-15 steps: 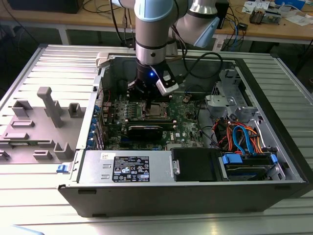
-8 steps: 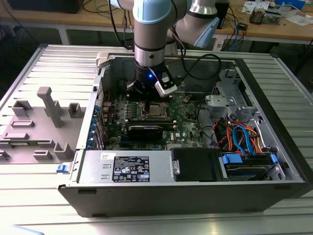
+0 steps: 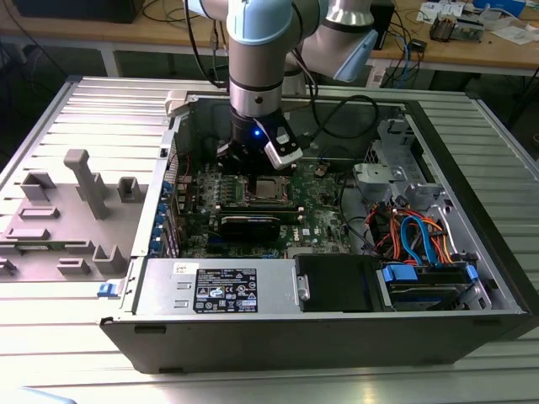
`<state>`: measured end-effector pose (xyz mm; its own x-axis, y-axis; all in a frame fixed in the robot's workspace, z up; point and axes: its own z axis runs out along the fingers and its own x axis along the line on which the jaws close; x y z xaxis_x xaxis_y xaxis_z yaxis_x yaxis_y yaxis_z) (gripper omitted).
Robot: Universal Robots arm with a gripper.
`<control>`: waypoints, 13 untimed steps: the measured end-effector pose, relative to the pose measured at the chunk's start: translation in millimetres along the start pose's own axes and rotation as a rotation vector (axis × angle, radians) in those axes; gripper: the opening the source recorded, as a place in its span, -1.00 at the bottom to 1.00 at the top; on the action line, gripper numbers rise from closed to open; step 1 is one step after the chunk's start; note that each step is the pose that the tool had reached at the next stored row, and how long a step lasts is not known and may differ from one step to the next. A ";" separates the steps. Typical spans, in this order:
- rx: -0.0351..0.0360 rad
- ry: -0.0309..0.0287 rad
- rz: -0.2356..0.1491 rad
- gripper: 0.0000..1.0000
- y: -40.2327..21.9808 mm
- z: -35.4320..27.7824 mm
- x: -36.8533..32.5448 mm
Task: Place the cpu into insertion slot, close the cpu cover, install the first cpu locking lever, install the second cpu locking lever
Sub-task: 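Close the cpu cover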
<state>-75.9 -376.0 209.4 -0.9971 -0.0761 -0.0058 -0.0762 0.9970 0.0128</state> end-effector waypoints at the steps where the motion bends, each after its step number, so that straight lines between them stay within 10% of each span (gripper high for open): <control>1: -0.0001 -0.0001 0.000 -0.79 0.0 0.1 0.0; 13: 0.0002 -0.0008 0.004 -0.79 0.2 1.7 2.3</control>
<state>-78.3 -376.0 207.7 -0.9974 -0.0720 -0.0065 -0.0721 0.9973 0.0126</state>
